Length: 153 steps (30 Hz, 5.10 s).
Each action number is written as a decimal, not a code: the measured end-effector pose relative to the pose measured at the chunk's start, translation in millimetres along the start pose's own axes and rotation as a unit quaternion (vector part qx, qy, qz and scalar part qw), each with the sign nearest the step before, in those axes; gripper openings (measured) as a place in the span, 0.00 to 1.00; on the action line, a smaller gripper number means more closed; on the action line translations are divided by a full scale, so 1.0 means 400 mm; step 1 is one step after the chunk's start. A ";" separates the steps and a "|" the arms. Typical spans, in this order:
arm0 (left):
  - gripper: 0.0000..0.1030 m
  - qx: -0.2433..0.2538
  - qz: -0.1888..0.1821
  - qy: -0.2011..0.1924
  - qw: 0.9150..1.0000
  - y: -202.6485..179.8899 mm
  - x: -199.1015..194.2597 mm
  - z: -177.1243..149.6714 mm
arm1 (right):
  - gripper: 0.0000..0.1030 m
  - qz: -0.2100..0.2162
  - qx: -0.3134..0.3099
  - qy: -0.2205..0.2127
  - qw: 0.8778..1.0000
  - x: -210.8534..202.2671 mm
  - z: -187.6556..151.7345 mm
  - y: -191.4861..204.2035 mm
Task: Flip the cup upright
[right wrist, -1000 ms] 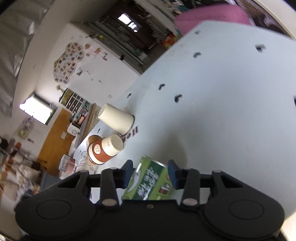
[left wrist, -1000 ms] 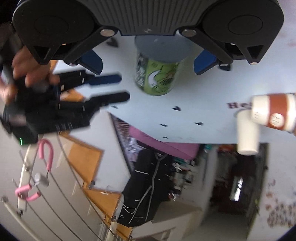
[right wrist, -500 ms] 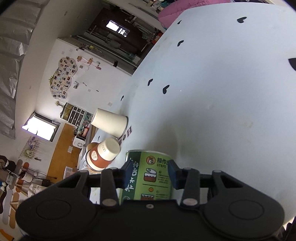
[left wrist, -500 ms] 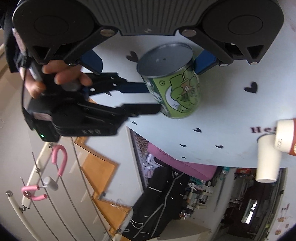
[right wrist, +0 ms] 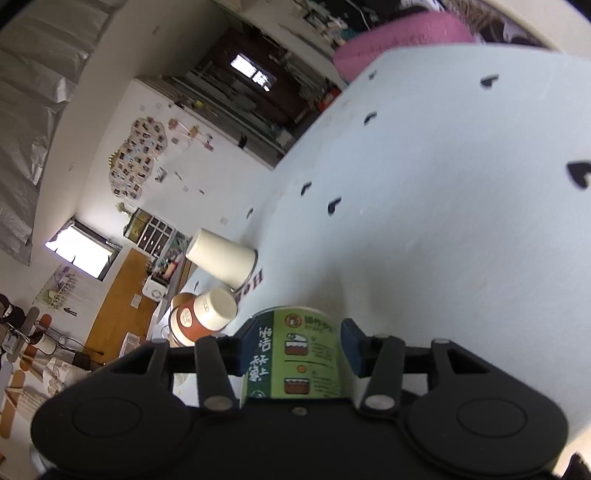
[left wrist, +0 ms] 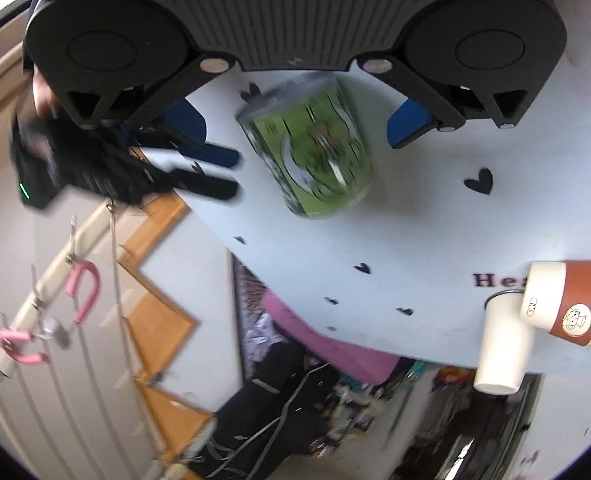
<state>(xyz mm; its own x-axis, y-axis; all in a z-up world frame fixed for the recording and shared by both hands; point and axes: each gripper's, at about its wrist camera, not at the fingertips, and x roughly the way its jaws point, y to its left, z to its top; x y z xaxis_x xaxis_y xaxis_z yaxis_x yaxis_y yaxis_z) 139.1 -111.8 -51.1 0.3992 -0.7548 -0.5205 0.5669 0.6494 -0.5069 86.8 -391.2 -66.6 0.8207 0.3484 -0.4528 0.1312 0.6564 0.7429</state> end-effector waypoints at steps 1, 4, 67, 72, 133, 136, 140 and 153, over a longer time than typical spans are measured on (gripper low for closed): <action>0.99 -0.008 0.007 0.009 1.000 0.003 0.009 0.018 | 0.52 -0.004 -0.011 -0.007 1.000 -0.011 -0.004 0.000; 0.98 -0.054 0.021 0.032 0.998 0.018 0.043 0.073 | 0.53 -0.024 -0.056 -0.031 0.998 -0.045 -0.027 0.008; 0.92 0.164 0.107 -0.030 0.980 -0.228 0.090 0.041 | 0.72 -0.192 -0.425 -0.142 0.873 0.019 -0.099 0.009; 0.92 0.142 0.125 -0.045 0.981 -0.179 0.071 0.024 | 0.72 -0.202 -0.426 -0.134 0.872 0.051 -0.055 0.003; 1.00 0.132 0.269 -0.187 0.936 -0.143 -0.228 -0.171 | 1.00 -0.242 -0.373 -0.232 0.865 -0.260 -0.279 0.174; 1.00 0.133 0.269 -0.186 0.936 -0.143 -0.229 -0.171 | 1.00 -0.243 -0.373 -0.230 0.865 -0.259 -0.280 0.170; 1.00 0.135 0.269 -0.187 0.935 -0.143 -0.231 -0.171 | 1.00 -0.243 -0.375 -0.227 0.865 -0.255 -0.280 0.170; 1.00 0.135 0.271 -0.188 0.934 -0.146 -0.232 -0.170 | 1.00 -0.247 -0.377 -0.227 0.863 -0.252 -0.285 0.167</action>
<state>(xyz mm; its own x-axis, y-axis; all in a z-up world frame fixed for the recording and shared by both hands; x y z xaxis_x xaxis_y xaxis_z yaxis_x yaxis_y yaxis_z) 20.0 -73.2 -19.9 0.8762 -0.3344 -0.3471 0.3492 0.9368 -0.0210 -50.6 -306.3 -27.4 0.9240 -0.2840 -0.2560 0.2683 0.9586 -0.0950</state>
